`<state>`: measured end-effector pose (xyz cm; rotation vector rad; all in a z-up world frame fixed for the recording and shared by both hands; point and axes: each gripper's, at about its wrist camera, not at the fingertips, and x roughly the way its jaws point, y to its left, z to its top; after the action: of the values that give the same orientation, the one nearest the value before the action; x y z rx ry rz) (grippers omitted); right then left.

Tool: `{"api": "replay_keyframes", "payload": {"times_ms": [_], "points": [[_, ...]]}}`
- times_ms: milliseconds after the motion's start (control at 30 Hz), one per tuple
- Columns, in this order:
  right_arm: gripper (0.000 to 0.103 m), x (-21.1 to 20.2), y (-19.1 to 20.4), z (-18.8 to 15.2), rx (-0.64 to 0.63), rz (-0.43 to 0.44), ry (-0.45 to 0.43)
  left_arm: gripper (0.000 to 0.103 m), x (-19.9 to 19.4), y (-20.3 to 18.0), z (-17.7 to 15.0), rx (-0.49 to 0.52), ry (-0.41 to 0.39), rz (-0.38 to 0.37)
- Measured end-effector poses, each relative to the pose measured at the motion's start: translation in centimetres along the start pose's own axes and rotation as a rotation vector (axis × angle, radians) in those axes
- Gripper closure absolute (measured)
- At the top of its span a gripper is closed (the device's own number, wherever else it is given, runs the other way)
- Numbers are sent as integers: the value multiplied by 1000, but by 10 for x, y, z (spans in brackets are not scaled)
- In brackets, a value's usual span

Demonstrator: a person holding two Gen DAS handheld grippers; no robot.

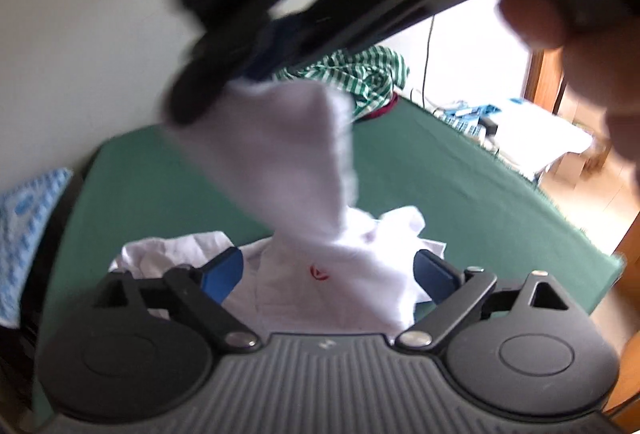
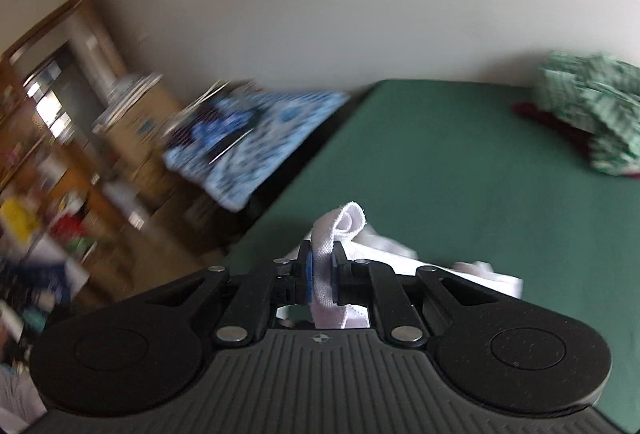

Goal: Fold clothes

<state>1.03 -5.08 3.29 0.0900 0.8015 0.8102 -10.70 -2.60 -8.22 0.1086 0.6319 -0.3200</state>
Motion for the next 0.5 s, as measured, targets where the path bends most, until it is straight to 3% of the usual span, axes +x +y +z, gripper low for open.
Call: {"api": "replay_keyframes", "payload": {"times_ms": [67, 100, 167, 200, 233, 333, 400, 433, 500], "points": [[95, 14, 12, 3, -35, 58, 37, 14, -1, 12, -4, -35, 5, 43], [95, 20, 17, 3, -51, 86, 55, 29, -2, 21, -6, -59, 16, 57], [95, 32, 29, 4, -85, 139, 92, 46, -3, 40, -11, -120, 41, 52], [95, 37, 36, 2, -104, 161, 110, 71, -4, 50, -15, -145, 51, 54], [94, 40, 39, 1, -111, 183, 114, 87, -5, 58, -20, -167, 61, 60], [89, 42, 41, 2, -99, 246, 90, 90, -10, 78, -38, -211, 89, 95], [76, 38, 37, 4, -84, 269, 53, 91, -14, 92, -51, -242, 109, 108], [69, 30, 25, 7, -55, 239, 1, 91, -17, 98, -58, -250, 115, 120], [46, 16, -5, 12, 14, 129, -95, 91, -26, 107, -72, -250, 124, 153]]}}
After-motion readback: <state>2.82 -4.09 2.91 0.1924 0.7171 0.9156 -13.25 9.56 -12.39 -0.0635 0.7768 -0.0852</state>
